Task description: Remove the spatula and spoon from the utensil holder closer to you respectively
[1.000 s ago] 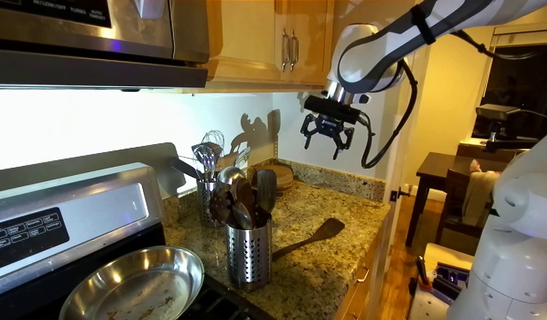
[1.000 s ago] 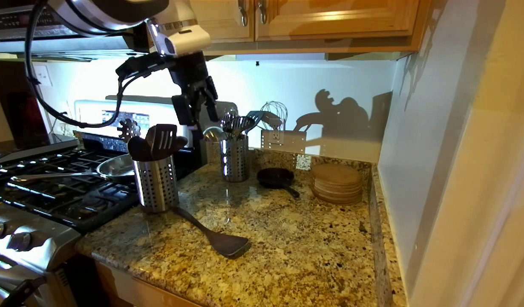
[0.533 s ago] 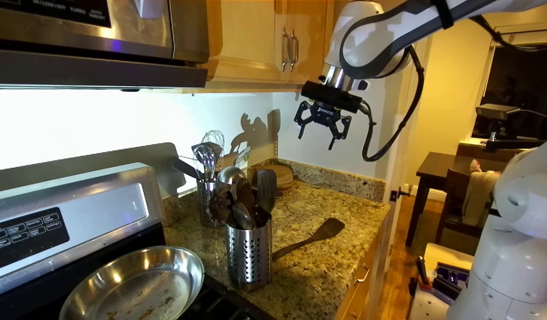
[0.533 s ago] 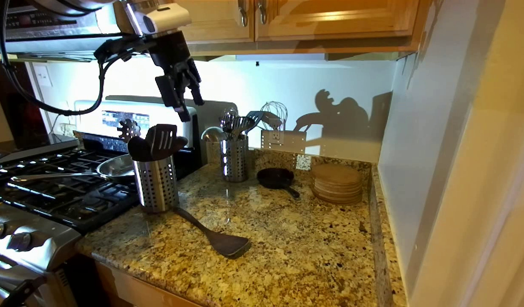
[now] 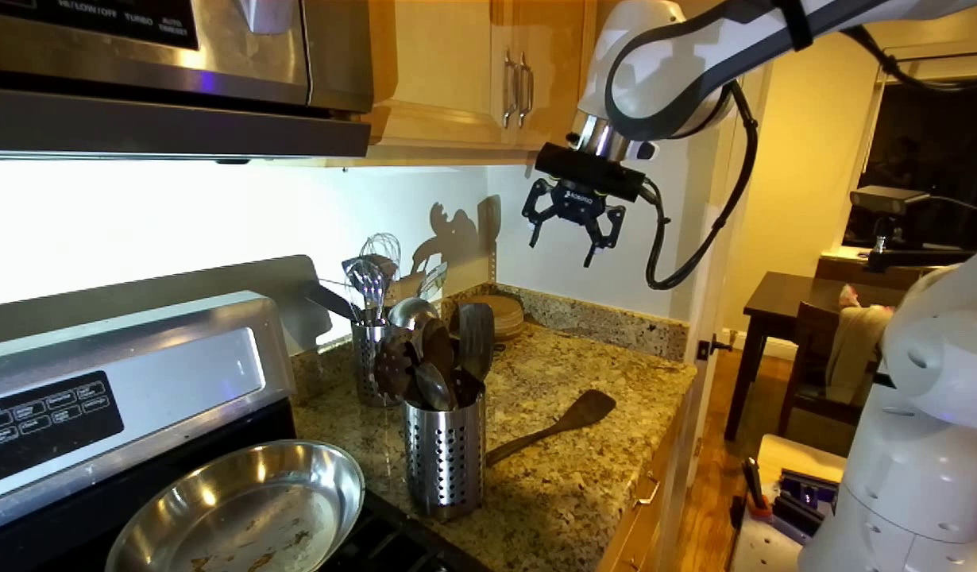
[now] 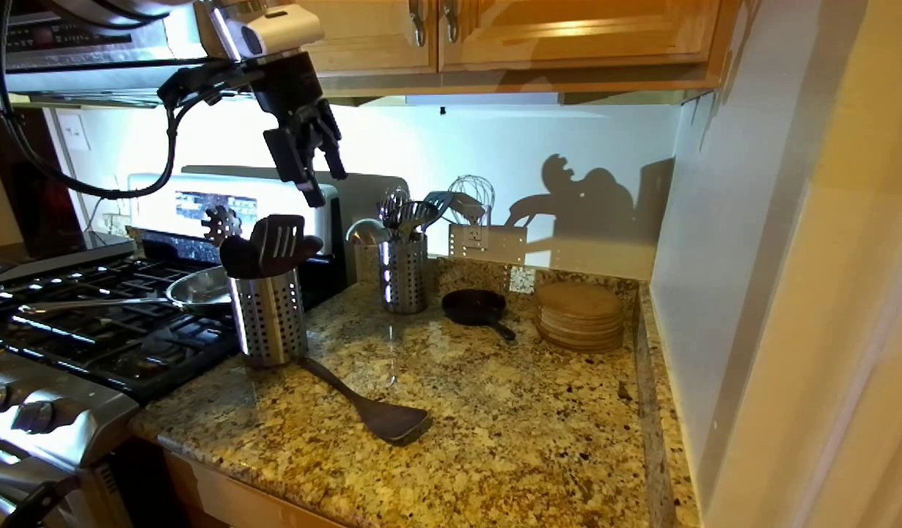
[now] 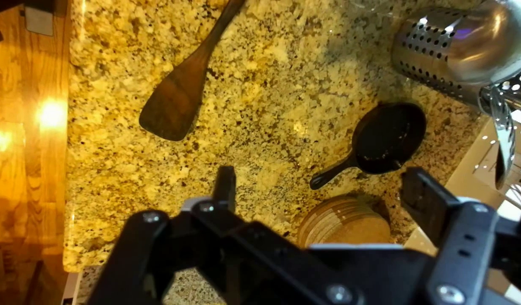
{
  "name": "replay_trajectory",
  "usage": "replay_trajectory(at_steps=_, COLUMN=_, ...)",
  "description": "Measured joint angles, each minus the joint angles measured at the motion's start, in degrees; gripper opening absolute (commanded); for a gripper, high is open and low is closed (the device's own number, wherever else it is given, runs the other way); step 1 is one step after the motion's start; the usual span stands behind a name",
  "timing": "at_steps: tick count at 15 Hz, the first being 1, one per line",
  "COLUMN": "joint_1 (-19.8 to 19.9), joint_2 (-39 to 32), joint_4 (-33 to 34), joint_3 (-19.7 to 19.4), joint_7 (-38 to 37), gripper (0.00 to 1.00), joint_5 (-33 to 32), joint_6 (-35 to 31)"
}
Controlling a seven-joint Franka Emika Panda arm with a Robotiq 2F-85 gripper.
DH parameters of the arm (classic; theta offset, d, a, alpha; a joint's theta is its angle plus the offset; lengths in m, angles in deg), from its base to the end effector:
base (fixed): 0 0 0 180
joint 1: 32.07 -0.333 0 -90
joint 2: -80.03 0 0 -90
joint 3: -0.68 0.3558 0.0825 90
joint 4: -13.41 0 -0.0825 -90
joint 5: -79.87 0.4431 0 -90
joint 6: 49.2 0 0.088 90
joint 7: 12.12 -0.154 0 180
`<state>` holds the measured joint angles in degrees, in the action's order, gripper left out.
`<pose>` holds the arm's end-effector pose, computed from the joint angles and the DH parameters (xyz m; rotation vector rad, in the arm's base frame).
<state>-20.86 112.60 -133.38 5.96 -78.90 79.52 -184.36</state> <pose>0.4509 -0.0475 0.4573 -2.3850 1.7588 -0.5121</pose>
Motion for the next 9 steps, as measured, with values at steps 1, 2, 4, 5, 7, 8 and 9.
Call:
replay_trajectory(at_steps=1, joint_1=-0.3, joint_2=0.0, joint_4=0.3, joint_3=0.8, joint_7=0.0, gripper=1.0, joint_5=0.0, joint_6=-0.1)
replay_trajectory(at_steps=2, joint_1=-0.8, joint_2=0.0, joint_4=0.7, joint_3=1.8, joint_7=-0.2, gripper=1.0, joint_5=0.1, joint_6=-0.2)
replay_trajectory(at_steps=4, joint_1=-1.9, joint_2=-0.3, joint_4=1.9, joint_3=4.2, joint_7=-1.3, gripper=1.0, joint_5=0.1, joint_6=-0.2)
replay_trajectory(at_steps=5, joint_1=-2.5, joint_2=-0.5, joint_4=2.6, joint_3=5.4, joint_7=-2.0, gripper=1.0, joint_5=0.1, joint_6=-0.2)
replay_trajectory(at_steps=7, joint_1=-3.5, joint_2=-1.2, joint_4=4.2, joint_3=7.6, joint_7=-3.3, gripper=1.0, joint_5=0.1, joint_6=-0.2)
replay_trajectory(at_steps=8, joint_1=-3.9, joint_2=-1.7, joint_4=5.1, joint_3=8.5, joint_7=-3.8, gripper=1.0, joint_5=0.0, joint_6=-0.2)
replay_trajectory(at_steps=9, joint_1=-4.2, joint_2=-2.3, joint_4=6.0, joint_3=9.4, joint_7=-4.2, gripper=1.0, joint_5=0.0, joint_6=-0.2)
